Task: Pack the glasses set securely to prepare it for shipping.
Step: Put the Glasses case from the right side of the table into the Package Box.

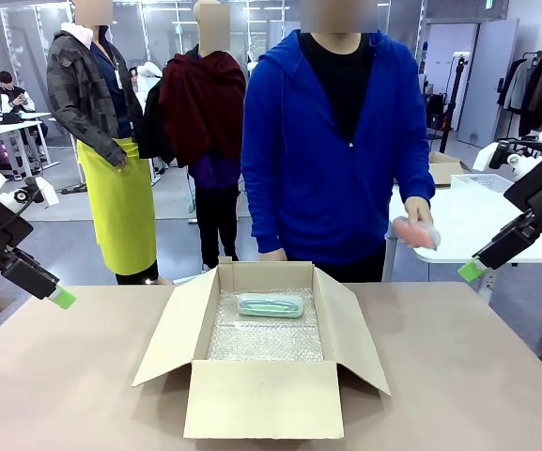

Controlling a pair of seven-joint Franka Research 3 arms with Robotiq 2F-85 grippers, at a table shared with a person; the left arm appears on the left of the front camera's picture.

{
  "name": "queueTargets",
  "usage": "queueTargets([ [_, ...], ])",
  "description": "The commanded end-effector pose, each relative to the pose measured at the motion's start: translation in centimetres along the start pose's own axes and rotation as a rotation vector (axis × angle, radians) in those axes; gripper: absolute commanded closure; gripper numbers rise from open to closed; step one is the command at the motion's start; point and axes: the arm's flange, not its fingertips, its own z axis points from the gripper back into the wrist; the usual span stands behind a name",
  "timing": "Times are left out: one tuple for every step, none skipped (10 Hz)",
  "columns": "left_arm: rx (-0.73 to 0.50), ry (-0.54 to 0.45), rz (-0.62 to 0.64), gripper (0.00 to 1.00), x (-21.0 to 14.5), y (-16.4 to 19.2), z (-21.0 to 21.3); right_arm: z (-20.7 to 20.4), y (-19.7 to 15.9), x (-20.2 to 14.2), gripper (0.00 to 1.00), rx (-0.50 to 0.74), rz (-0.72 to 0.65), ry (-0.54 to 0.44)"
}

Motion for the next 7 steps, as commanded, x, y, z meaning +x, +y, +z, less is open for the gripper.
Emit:
queueTargets([
  [-0.017,-0.016,-0.007,0.0,-0.07,0.11,0.19,0.2,-0.15,0.25,0.22,0.003,0.001,0.01],
  [-0.017,-0.016,-0.007,0.0,-0.07,0.11,0.19,0.2,-0.15,0.25,0.22,0.003,0.001,0.01],
  [-0.017,-0.016,-0.007,0.0,-0.07,0.11,0.19,0.2,-0.15,0.25,0.22,0.003,0.001,0.01],
  [-0.017,-0.016,-0.007,0.0,-0.07,0.11,0.19,0.2,-0.15,0.25,0.22,0.003,0.001,0.01],
  [-0.017,-0.016,-0.007,0.0,-0.07,0.11,0.19,0.2,-0.15,0.25,0.22,0.003,0.001,0.01],
  [-0.017,-0.016,-0.007,0.0,-0.07,0.11,0.19,0.2,-0.15,0.25,0.22,0.003,0.001,0.01],
  [-0.017,-0.016,-0.007,0.0,-0.07,0.11,0.19,0.2,-0.15,0.25,0.22,0.003,0.001,0.01],
])
